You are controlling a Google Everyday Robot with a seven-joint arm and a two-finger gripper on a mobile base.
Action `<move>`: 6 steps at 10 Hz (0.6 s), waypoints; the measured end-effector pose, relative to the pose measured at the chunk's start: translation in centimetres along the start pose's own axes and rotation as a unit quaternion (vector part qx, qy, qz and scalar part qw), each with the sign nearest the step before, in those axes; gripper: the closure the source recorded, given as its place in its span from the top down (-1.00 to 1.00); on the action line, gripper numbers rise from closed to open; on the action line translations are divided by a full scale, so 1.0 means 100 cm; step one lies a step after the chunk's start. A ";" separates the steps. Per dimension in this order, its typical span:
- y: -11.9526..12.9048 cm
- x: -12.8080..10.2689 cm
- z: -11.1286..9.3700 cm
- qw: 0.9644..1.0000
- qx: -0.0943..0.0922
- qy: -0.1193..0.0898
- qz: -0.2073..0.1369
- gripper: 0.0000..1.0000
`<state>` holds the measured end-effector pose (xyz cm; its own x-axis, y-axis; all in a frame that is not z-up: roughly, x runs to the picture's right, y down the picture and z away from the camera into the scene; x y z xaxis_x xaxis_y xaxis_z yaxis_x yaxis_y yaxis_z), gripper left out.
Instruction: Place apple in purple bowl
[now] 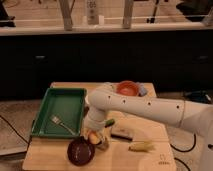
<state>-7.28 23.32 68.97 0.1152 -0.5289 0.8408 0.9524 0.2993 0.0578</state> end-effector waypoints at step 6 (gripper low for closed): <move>0.000 -0.019 -0.033 0.999 0.001 0.046 -0.007 -1.00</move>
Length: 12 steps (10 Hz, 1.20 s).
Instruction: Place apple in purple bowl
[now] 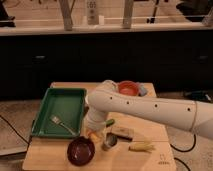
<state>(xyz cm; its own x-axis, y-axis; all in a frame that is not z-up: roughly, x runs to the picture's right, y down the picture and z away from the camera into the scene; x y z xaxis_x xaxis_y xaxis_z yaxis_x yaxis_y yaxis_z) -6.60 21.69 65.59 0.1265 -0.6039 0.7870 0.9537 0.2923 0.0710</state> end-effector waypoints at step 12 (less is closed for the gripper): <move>-0.049 -0.025 0.018 0.994 -0.025 -0.024 -0.108 -1.00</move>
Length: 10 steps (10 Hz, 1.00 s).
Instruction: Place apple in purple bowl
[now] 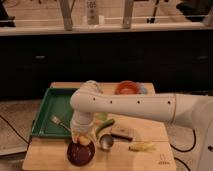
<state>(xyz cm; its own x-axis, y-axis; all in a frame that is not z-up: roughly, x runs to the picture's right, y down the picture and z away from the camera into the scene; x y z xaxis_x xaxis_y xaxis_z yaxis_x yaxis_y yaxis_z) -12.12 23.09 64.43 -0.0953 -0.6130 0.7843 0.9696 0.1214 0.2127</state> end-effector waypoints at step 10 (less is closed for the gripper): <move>-0.009 -0.002 0.015 0.999 -0.011 -0.028 -0.019 0.06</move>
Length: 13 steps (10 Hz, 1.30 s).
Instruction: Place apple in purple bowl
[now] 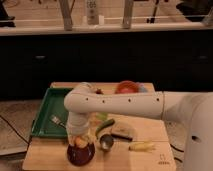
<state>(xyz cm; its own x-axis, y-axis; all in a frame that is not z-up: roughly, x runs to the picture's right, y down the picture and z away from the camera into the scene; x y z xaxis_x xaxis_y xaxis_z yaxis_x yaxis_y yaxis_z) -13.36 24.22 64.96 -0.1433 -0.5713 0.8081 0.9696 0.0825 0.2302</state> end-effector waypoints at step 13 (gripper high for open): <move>0.001 0.001 0.001 1.000 -0.003 -0.007 -0.007 0.60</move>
<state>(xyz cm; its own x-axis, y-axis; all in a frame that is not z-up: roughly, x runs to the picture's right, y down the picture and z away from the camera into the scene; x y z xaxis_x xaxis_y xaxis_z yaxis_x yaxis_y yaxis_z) -13.32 24.30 65.12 -0.1591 -0.5603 0.8129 0.9687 0.0705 0.2382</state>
